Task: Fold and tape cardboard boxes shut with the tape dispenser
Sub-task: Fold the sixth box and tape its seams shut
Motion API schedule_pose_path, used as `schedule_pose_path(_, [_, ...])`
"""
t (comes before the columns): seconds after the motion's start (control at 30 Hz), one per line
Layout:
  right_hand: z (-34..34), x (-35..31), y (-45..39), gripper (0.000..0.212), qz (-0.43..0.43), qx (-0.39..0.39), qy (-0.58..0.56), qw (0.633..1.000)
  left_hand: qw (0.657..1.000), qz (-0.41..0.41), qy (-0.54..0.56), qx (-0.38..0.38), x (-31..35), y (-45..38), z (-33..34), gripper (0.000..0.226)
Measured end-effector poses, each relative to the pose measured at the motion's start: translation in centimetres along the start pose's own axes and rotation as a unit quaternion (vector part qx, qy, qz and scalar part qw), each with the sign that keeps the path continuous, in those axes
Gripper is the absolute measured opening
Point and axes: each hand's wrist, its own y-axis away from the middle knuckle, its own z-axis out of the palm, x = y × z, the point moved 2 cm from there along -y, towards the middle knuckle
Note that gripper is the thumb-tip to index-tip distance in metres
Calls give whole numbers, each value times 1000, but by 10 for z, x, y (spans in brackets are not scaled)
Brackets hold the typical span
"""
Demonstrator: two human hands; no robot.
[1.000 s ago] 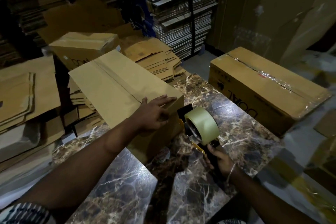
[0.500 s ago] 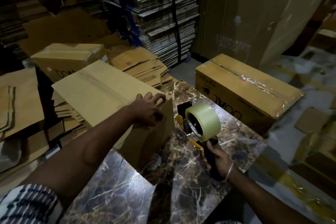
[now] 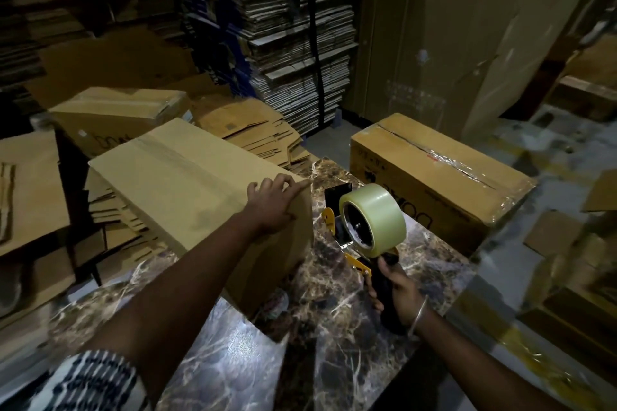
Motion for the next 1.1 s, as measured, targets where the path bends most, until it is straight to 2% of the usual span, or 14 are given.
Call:
schedule_pose_path(0.13, [7, -7, -1, 74, 2, -19, 16, 1000, 999, -38, 0, -27, 2, 0, 9, 112])
schedule_pose_path(0.3, [21, -24, -6, 76, -9, -41, 22, 999, 998, -56, 12, -24, 2, 3, 15, 105])
schedule_pose_path(0.5, [53, -55, -14, 79, 22, -80, 84, 993, 999, 18, -26, -33, 10, 35, 9, 95])
schedule_pose_path(0.73, [105, -76, -17, 78, 54, -151, 82, 984, 993, 109, -14, -44, 12, 91, 12, 102])
schedule_pose_path(0.87, [133, -76, -15, 66, 78, -191, 64, 976, 988, 152, -34, 13, 13, 126, 26, 102])
schedule_pose_path(1.0, [153, -65, -17, 57, 108, -186, 73, 974, 979, 175, -41, 94, 1, 166, 44, 102])
schedule_pose_path(1.1, [164, -56, -18, 57, 132, -180, 79, 972, 979, 151, 25, 132, -7, 203, 49, 87])
